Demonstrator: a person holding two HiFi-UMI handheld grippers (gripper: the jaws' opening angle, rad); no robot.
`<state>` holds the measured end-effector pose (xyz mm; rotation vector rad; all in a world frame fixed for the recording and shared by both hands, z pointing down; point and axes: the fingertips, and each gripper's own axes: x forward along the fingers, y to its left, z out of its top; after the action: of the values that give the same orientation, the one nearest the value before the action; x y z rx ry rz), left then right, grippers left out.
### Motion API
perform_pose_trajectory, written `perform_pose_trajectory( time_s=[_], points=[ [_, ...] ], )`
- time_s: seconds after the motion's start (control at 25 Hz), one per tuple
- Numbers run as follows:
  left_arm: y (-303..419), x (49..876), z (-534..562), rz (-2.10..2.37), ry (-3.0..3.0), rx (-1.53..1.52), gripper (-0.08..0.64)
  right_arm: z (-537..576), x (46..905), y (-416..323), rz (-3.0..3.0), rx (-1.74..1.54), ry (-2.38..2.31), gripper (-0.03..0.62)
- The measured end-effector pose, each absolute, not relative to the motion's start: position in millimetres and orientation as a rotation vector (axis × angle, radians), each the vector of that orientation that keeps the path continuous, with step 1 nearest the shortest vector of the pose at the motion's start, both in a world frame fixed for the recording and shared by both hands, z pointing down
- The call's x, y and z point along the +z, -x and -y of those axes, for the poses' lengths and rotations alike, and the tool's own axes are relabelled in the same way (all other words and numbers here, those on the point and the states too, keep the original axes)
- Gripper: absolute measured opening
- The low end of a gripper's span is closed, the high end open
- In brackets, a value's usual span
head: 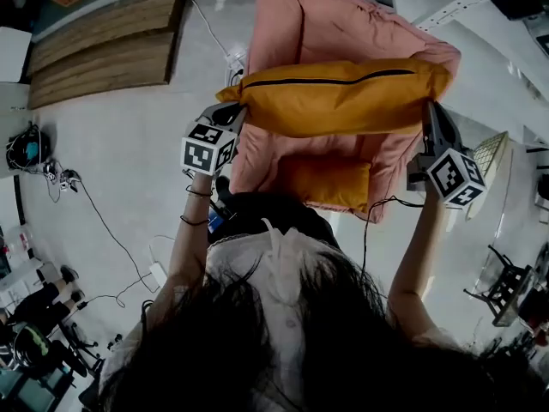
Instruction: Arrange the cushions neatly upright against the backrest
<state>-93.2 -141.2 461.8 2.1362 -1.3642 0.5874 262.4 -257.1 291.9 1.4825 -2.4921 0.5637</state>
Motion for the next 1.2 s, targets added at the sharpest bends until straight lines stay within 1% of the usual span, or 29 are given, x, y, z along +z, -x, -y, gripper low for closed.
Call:
perform_pose_trajectory(
  time_s=[0.12, 0.24, 0.32, 0.44, 0.64, 0.76, 0.84, 0.92, 1.04, 1.2],
  points=[
    [75.3, 456.6, 149.9, 1.311, -2.181, 0.609, 0.034, 245.8, 321.9, -302.4, 2.436, 0.744, -1.597, 0.032],
    [61.3, 451.3, 162.6, 1.286, -2.214, 0.677, 0.034, 233.3, 342.2, -326.5, 2.410, 0.888, -1.650, 0.032],
    [57.7, 448.2, 171.1, 1.285, -2.223, 0.720, 0.031, 227.6, 346.1, -333.1, 2.406, 0.911, -1.660, 0.032],
    [61.2, 437.4, 177.1, 1.307, -2.193, 0.691, 0.029, 222.5, 341.0, -331.0, 2.450, 0.970, -1.646, 0.032],
    [43.7, 391.9, 191.7, 1.308, -2.291, 0.679, 0.029, 224.4, 339.7, -354.4, 2.489, 1.132, -1.713, 0.033],
    [27.6, 374.1, 213.4, 1.302, -2.360, 0.714, 0.029, 226.5, 356.8, -377.6, 2.447, 1.332, -1.808, 0.032],
    [20.1, 377.1, 232.5, 1.292, -2.366, 0.747, 0.029, 232.7, 374.2, -389.4, 2.425, 1.496, -1.866, 0.032],
    [13.3, 386.3, 252.3, 1.270, -2.364, 0.790, 0.029, 244.3, 393.9, -397.4, 2.426, 1.590, -1.897, 0.032],
    [9.7, 400.2, 285.7, 1.267, -2.344, 0.839, 0.029, 271.8, 412.6, -402.5, 2.428, 1.638, -1.907, 0.033],
    [18.6, 419.6, 326.3, 1.296, -2.256, 0.814, 0.029, 318.2, 428.2, -393.8, 2.401, 1.505, -1.812, 0.034]
  ],
)
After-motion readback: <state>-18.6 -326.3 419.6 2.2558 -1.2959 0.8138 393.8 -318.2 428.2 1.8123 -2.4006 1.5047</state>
